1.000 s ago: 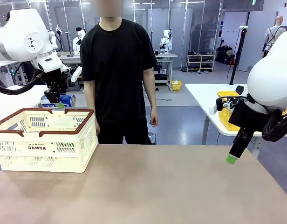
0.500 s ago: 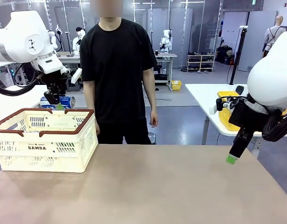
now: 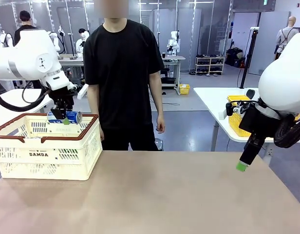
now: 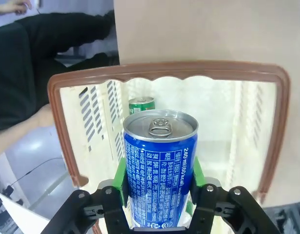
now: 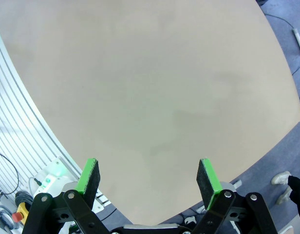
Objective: Place the drinks into the Shopping basket.
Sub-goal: Pick up one drink and place it into the Shopping basket.
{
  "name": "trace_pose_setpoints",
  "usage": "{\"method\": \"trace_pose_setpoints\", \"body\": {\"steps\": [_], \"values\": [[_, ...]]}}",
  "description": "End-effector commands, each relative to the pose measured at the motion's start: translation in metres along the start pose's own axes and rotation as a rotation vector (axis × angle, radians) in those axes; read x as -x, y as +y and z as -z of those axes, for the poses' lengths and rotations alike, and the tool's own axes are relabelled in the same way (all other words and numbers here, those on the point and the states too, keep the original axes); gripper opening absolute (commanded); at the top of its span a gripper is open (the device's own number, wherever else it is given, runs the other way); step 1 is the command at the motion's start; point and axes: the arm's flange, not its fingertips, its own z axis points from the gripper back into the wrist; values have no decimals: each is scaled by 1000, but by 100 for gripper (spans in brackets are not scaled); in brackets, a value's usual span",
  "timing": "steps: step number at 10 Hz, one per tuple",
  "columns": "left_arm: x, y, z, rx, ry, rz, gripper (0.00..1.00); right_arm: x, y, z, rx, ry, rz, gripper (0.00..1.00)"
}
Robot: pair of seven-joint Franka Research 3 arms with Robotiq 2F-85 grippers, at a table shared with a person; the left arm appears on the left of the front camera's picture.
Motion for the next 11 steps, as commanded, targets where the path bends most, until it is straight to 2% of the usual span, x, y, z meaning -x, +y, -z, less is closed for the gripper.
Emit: {"method": "trace_pose_setpoints", "body": {"steps": [1, 3, 6, 11], "values": [[12, 12, 14, -25, -47, 6, 57, 0, 0, -1, 4, 8, 0, 100], [20, 14, 39, -16, -27, -2, 57, 0, 0, -1, 4, 8, 0, 100], [27, 18, 74, -8, -57, -15, 57, 0, 0, -1, 4, 8, 0, 100], [37, 24, 106, 13, -47, -34, 57, 0, 0, -1, 4, 8, 0, 100]]}}
